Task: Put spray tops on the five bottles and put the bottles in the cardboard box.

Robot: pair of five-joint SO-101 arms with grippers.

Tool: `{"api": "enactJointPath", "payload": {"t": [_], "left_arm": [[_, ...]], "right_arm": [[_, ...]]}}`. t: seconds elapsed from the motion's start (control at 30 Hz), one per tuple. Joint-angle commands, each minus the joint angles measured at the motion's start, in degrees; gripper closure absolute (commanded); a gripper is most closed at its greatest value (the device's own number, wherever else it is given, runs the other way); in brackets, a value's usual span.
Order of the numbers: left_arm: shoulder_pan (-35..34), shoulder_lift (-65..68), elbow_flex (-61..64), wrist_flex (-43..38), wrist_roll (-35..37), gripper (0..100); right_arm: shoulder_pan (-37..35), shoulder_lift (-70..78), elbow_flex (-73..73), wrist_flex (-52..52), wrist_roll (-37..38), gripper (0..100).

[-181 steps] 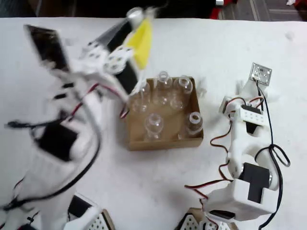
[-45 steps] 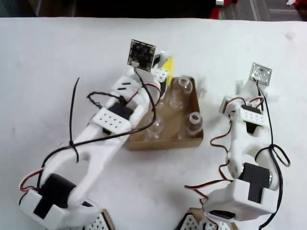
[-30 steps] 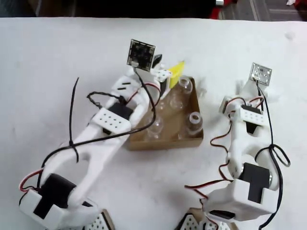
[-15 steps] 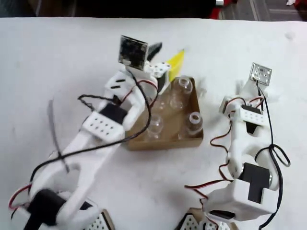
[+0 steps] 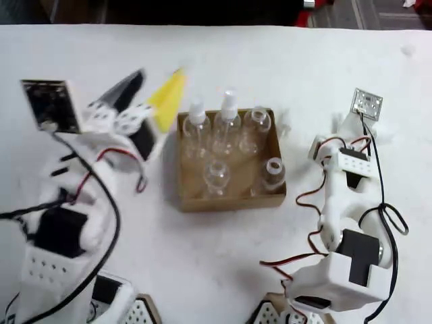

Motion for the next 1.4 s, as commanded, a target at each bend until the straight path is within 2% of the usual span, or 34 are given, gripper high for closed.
{"api": "enactJointPath", "payload": {"t": [0.0,0.13,0.3,0.4,0.5,0.7,0.93,1.37], "left_arm": [[-9.63,-2.86,1.32,9.67,0.88,79],[-10.77,-3.12,11.87,5.71,1.14,79],[-11.38,-3.21,26.11,-8.62,0.62,79],[-12.62,-3.21,32.53,-16.97,-4.31,79],[-10.95,-3.21,35.78,-21.45,-7.12,79],[-9.71,-3.21,36.22,-21.71,-7.30,79],[-9.80,-3.21,36.22,-21.98,-7.03,79],[-10.24,-2.86,36.22,-22.24,-7.56,79]], "right_arm": [[-0.04,-0.84,-2.11,-0.66,-0.09,87.9],[-0.04,-1.01,-2.11,-0.48,-0.18,87.9],[-0.04,-1.01,-2.11,-0.57,-0.18,87.8],[0.04,-0.92,-2.29,-0.57,-0.18,87.8],[0.04,-0.92,-2.29,-0.57,-0.18,87.8],[0.84,-0.92,-2.37,-0.57,-0.35,87.8],[2.07,-0.92,-2.46,-0.92,-6.59,87.8],[2.15,-0.92,-3.87,1.10,-6.59,87.8]]}}
